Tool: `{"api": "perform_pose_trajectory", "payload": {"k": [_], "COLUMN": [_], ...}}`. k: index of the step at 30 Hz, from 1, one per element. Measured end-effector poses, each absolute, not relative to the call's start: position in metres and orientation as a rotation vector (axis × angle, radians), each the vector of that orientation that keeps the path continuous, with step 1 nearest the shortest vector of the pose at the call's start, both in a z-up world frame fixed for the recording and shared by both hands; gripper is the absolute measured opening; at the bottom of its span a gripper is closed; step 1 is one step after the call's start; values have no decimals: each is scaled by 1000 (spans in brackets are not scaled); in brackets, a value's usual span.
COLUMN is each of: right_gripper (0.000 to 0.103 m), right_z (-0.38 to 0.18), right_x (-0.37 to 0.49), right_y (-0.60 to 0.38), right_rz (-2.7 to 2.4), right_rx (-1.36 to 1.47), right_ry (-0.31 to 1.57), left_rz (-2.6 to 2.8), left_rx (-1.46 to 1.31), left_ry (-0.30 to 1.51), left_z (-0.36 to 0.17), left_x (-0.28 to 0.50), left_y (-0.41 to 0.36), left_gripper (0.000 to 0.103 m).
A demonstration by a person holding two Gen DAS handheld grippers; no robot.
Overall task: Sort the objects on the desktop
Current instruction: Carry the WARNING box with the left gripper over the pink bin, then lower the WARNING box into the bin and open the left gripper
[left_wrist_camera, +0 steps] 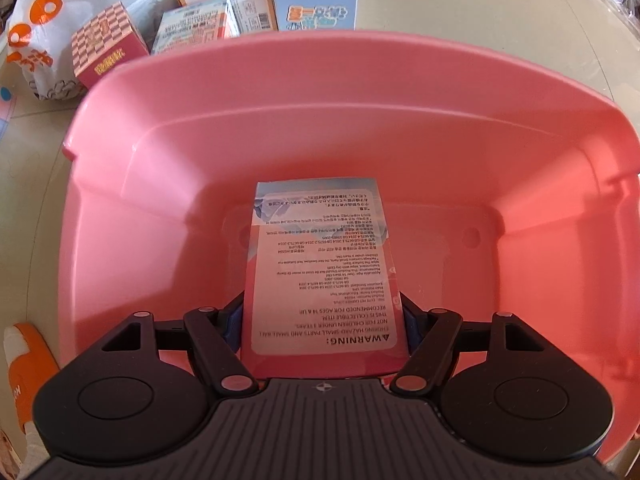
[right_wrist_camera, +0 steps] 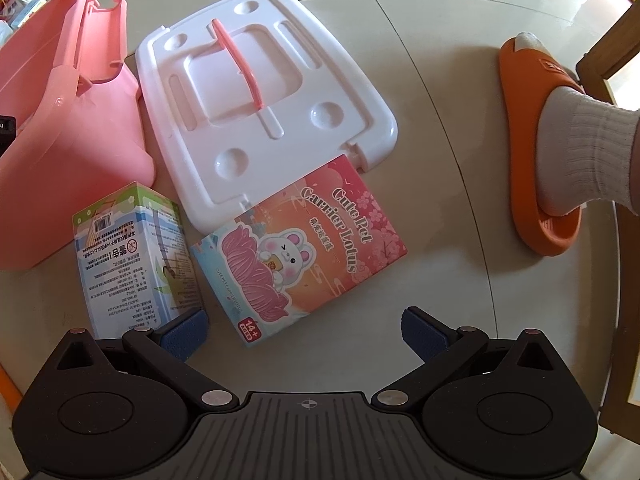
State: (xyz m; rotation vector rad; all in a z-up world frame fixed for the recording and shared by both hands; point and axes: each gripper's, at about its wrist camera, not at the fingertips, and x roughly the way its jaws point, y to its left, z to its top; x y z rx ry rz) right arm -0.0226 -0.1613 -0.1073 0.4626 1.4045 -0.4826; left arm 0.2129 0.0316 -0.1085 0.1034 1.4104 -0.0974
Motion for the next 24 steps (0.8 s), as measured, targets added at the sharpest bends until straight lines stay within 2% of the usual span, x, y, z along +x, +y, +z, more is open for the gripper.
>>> {"api": "perform_pose_trajectory", "payload": {"k": [15,24], "right_gripper": [102,103], "right_z": [-107,-98], "right_x": [-22,-20], "right_y": [-163,-161], "right_rz": [-460,-437], "right_rx": [461,456], "right_ry": [1405,1393], "left_rz": [-94,-103], "left_rx": [101,66], "left_ry": [1404,1338], "left_z": [-102,-67], "left_x": [215,203], "left_y": [28,29], "left_gripper": [80,80]}}
